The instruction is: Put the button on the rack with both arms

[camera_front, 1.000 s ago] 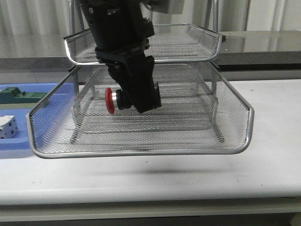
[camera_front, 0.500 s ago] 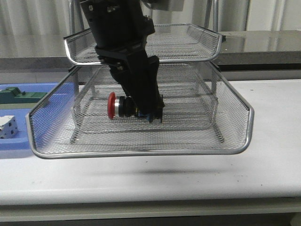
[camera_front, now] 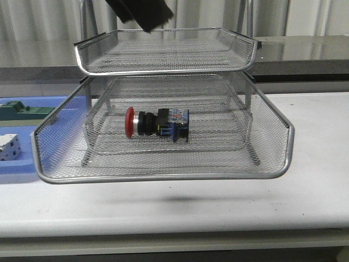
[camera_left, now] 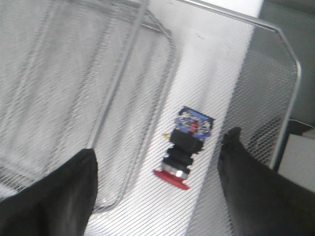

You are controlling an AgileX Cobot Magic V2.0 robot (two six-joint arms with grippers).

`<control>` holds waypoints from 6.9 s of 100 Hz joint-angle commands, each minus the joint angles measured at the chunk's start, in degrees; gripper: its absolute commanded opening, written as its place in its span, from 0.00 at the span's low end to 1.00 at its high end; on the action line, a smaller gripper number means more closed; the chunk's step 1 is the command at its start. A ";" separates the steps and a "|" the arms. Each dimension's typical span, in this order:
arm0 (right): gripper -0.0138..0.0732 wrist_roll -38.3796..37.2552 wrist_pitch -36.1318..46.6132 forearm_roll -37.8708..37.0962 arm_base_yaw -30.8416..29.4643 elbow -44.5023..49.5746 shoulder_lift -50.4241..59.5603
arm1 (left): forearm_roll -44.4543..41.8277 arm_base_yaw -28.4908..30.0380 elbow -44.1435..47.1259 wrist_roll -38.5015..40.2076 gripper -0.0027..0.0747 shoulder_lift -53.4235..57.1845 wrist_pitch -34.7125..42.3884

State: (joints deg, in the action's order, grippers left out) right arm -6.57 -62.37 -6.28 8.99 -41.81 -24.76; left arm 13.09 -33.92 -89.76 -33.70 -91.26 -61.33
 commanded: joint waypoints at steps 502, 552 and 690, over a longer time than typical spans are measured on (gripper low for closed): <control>0.08 53.12 33.64 25.54 31.88 -1.87 -56.16 | 17.99 30.14 73.55 3.82 0.01 84.52 53.74; 0.08 53.34 48.14 25.17 31.77 -2.32 -59.45 | 17.99 30.14 73.55 3.82 0.01 84.52 53.74; 0.08 53.18 42.03 30.36 23.39 -20.44 -67.86 | 17.99 30.14 73.55 3.82 0.01 84.52 53.74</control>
State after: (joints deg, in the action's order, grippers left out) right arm 46.00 -21.45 21.84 32.99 -60.06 -97.44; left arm 30.17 -3.94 -14.78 -30.51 -6.27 -11.77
